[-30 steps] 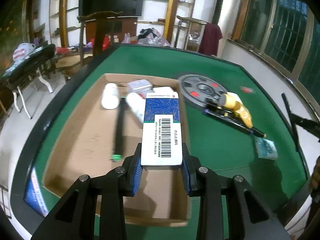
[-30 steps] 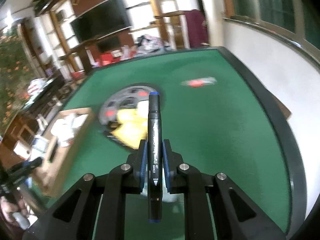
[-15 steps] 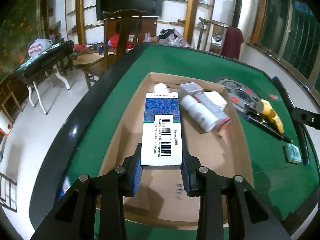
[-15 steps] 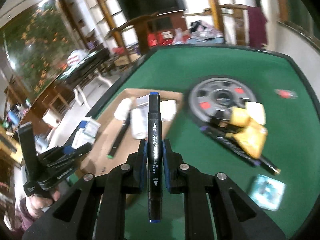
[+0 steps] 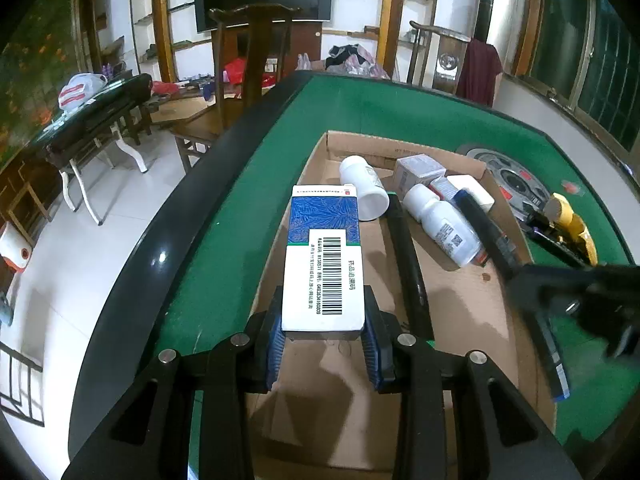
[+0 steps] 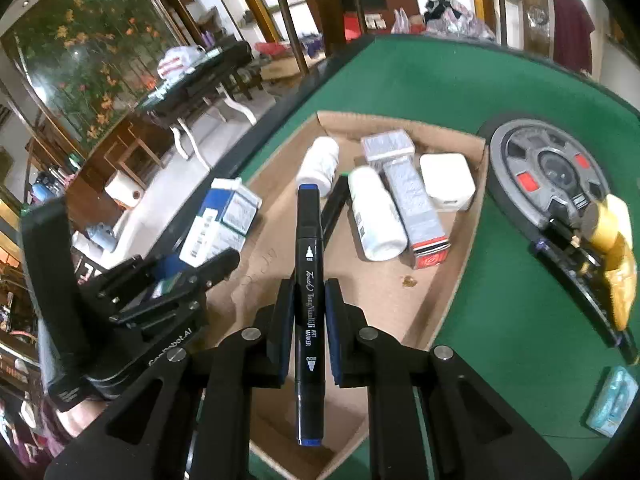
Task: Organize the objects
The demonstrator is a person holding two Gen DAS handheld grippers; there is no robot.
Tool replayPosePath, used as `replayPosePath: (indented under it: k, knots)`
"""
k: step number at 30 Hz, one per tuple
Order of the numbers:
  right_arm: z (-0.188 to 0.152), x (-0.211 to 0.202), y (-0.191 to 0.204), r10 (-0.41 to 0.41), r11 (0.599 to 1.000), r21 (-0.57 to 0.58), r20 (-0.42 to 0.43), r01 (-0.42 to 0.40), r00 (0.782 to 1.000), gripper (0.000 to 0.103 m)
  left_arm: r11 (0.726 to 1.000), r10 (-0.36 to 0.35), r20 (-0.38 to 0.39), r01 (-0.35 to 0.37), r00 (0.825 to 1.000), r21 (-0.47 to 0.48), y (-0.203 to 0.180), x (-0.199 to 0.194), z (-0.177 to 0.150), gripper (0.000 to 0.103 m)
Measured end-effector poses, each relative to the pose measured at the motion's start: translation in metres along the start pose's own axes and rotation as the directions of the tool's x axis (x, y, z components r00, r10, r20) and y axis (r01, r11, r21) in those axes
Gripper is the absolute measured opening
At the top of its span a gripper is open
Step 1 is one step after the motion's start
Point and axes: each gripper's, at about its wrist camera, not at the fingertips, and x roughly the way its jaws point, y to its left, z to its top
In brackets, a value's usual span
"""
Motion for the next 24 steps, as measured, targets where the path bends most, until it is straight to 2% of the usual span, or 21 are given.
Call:
replayPosePath:
  k: [14,24]
  knots:
    - [0.015,0.036,-0.010,-0.050,0.998,0.028,-0.050,0.052,0.997,0.013,0.999,0.018,-0.066,-0.016,0.998,0.033,-0.001,0.034,0.012,0.029]
    - [0.022,0.051,-0.021,-0.064,0.994,0.085,-0.072,0.070,0.995,0.013,0.998,0.040,-0.099,-0.036,0.994,0.049,-0.003,0.037,0.013,0.029]
